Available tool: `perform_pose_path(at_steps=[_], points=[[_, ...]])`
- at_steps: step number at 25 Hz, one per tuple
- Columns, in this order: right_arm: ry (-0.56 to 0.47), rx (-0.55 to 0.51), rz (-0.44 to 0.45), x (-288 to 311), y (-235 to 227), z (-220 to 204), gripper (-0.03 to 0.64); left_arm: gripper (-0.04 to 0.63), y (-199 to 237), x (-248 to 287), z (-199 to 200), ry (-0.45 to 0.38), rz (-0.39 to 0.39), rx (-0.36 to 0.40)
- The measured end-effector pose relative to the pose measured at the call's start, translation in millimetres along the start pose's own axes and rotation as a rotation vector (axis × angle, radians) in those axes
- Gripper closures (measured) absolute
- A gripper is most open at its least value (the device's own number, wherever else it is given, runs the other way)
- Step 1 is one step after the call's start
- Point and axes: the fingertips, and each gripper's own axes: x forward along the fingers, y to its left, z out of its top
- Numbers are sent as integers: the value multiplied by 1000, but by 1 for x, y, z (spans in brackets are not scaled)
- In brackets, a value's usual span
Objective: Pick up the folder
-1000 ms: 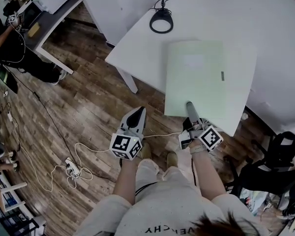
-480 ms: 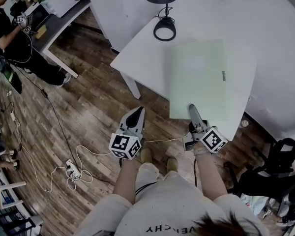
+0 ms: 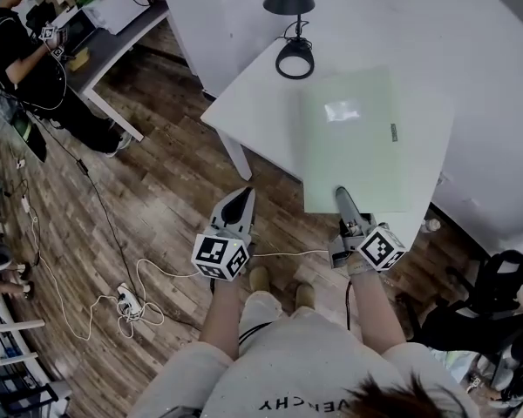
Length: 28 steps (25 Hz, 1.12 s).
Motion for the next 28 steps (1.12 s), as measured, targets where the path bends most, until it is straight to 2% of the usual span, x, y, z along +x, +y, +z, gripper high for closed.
perform_pose_path(at_steps=[7,17,28], points=[[21,-18,3,-6,8,8,341,597,-2,-8,10,-16,20,11],[56,-173,36,-10,25,22,341,597,-4,-18,25,-44,49,29],[31,-225,59,-13,42,40,342,597,-10,-24,44,-75,70,50]])
